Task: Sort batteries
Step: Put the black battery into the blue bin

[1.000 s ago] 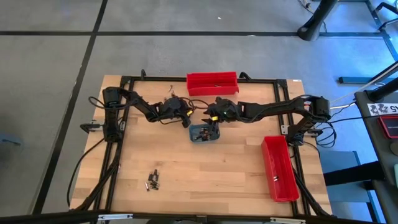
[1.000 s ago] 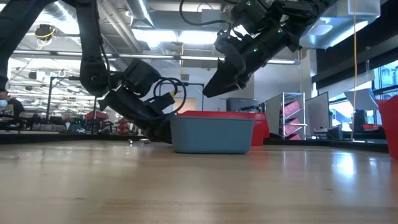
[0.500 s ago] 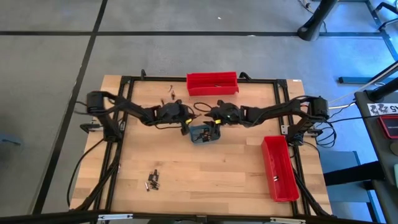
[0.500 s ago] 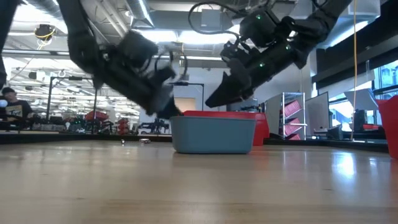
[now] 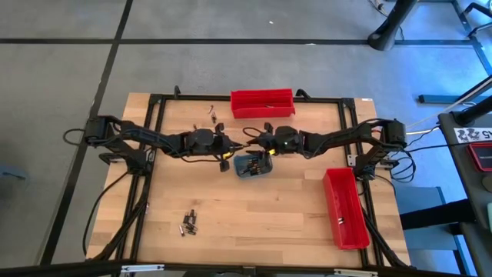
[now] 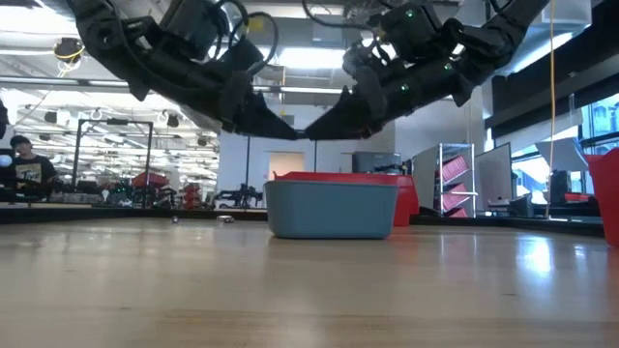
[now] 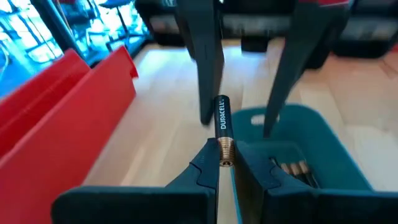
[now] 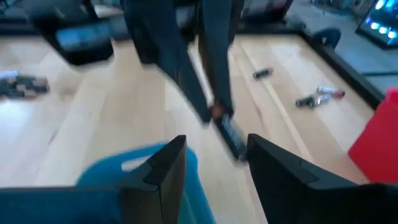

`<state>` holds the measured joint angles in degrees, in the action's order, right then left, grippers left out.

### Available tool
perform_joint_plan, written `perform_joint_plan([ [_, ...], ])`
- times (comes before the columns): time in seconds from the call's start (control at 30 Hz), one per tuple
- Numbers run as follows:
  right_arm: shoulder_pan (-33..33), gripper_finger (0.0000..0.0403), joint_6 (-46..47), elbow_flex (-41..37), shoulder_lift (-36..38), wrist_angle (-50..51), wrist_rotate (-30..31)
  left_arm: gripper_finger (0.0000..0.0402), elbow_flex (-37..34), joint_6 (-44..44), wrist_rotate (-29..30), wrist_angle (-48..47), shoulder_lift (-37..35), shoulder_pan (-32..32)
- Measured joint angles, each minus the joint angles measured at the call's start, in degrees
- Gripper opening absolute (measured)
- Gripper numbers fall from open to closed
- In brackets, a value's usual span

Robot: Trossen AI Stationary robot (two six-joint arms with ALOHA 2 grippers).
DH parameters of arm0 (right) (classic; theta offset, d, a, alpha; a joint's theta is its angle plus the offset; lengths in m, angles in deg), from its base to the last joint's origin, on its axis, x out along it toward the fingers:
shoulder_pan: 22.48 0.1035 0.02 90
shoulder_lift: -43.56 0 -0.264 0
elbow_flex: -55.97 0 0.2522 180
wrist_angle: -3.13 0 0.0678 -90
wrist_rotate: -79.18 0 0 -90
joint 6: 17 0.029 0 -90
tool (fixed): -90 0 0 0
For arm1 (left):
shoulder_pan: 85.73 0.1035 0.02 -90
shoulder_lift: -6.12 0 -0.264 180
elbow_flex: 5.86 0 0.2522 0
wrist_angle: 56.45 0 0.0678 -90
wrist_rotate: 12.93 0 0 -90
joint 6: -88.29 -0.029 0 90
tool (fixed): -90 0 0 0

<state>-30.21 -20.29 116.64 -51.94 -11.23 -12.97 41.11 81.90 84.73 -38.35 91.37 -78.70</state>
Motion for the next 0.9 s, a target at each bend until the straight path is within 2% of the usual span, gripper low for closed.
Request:
perform_joint_plan([
  [0.23,-0.02,0.0160,0.00,0.00,0.00,-1.68,-1.97,0.0018,0.00,0.17,0.00,-1.36,0.02,-0.33],
  [0.33,-0.02,0.0123,0.00,0.02,0.00,-0.98,-1.96,0.0020,-0.01,0.33,-0.02,-1.41,0.02,-0.33],
  [0.5,-0.09,0.0038,-0.02,0.02,0.00,-0.54,-1.88,0.0030,0.00,0.37,-0.17,-1.36,0.02,-0.41],
  [0.6,-0.02,0.0007,-0.02,0.02,0.00,-0.06,-1.31,0.0028,0.00,0.39,-0.09,-1.39,0.02,-0.61],
  [0.73,-0.02,0.0024,-0.02,0.01,0.00,-0.07,-1.50,0.0027,0.00,0.55,0.08,-1.34,0.02,-1.05],
  [0.9,-0.02,0.0095,0.06,0.02,0.00,-0.02,-1.51,0.0032,0.00,0.70,0.26,-1.18,0.02,-1.38],
])
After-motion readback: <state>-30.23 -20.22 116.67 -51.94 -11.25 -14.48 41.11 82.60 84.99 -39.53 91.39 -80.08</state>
